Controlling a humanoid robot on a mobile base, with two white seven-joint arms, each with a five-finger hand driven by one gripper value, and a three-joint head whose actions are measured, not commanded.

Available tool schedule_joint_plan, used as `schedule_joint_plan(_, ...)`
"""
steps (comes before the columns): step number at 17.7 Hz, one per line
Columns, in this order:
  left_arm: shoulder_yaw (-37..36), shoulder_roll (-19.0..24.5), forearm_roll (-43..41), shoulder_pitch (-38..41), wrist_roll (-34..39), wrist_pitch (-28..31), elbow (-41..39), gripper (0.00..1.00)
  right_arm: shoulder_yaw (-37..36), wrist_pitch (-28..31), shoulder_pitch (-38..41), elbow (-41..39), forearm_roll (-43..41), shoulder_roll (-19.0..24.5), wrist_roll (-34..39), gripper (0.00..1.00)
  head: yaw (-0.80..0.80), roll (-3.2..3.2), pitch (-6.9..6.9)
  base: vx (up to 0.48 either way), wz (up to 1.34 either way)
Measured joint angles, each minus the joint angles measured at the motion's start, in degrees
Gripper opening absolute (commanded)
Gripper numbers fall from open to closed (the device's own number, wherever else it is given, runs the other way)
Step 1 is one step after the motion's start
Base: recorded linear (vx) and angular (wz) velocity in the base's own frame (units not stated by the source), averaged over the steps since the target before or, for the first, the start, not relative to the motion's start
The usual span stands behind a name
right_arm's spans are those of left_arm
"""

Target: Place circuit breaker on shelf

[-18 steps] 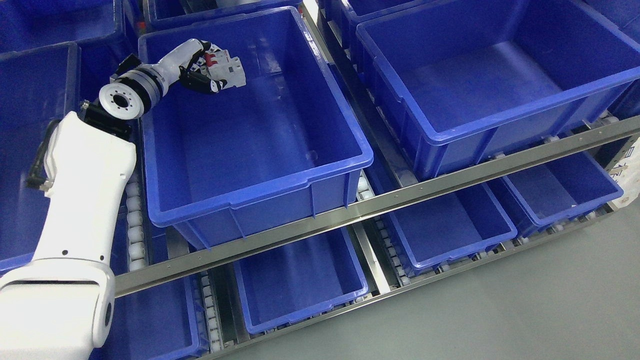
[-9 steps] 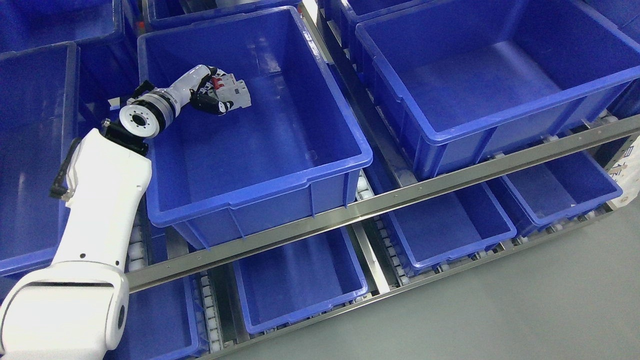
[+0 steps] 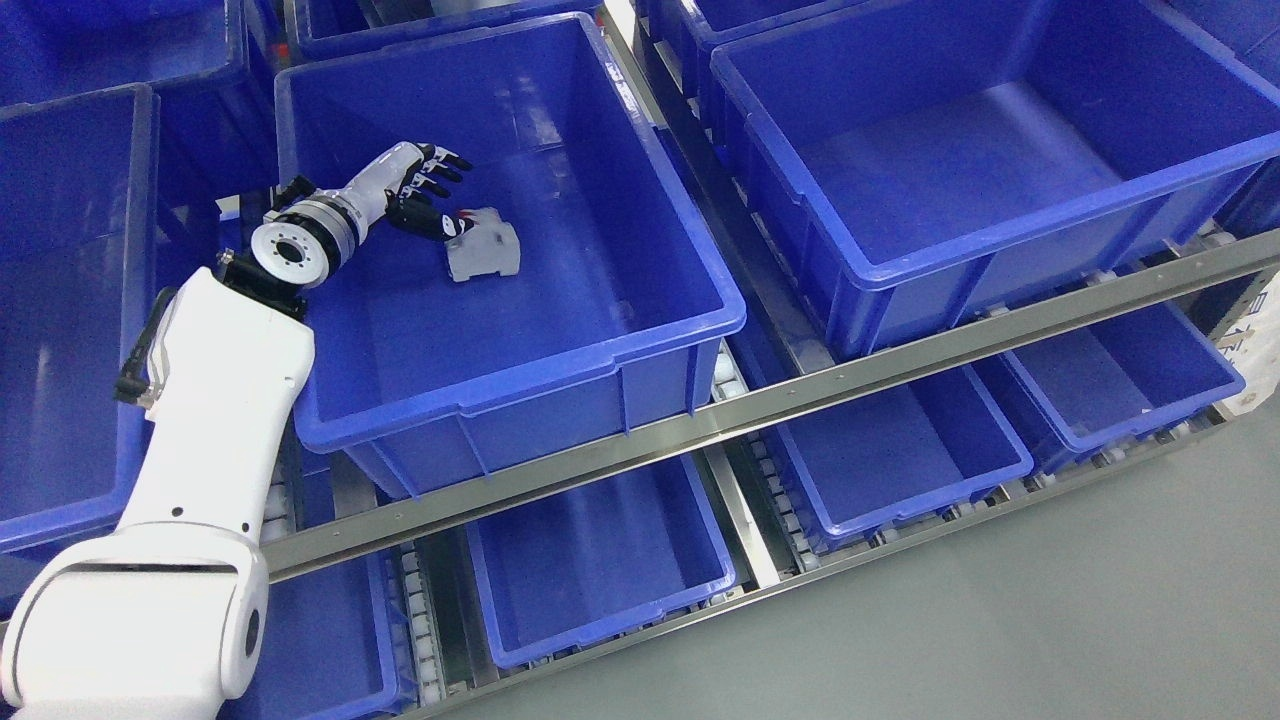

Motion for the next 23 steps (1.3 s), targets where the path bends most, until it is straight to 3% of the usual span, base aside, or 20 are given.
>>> schedule_joint_plan(4, 0.78, -0.12, 0.08, -0.34, 0.48, -0.12, 0.12, 0.97, 0.0, 0.0, 0.0, 0.0, 0.0, 0.0, 0.0, 1.0, 0.0, 0.0, 0.0, 0.0, 0.0)
schedule_joint_plan(5, 1.4, -0.19, 0.14, -0.7, 1.73, -0.12, -0.22, 0.99, 0.0, 0.0, 0.0, 0.0, 0.0, 0.0, 0.0, 1.0, 0.0, 0.0, 0.0, 0.0, 0.0)
schedule_joint_plan(10, 10.93, -3.43, 5.12, -1.23, 18.51, 0.09, -4.47, 1.0, 0.0, 0.0, -0.01, 0.0, 0.0, 0.0, 0.01, 1.0, 0.0, 0.0, 0.0, 0.0, 0.0)
schedule_joint_plan(12, 15.43, -5.03, 9.02, -1.04, 21.7, 0.18, -6.97, 1.0, 0.0, 0.0, 0.0, -0.01, 0.0, 0.0, 0.01, 1.0, 0.0, 0.0, 0.0, 0.0, 0.0)
schedule_joint_plan(17, 23.12, -7.85, 13.95, 4.76, 23.73, 2.62, -17.31, 1.0, 0.0, 0.0, 0.0, -0.01, 0.0, 0.0, 0.01, 1.0, 0.0, 0.0, 0.0, -0.009, 0.04)
schedule_joint_plan(23, 25.78, -9.74, 16.08, 14.23, 23.85, 6.0, -32.5, 1.0, 0.0, 0.0, -0.01, -0.01, 0.0, 0.0, 0.01, 1.0, 0.0, 0.0, 0.0, -0.044, 0.21)
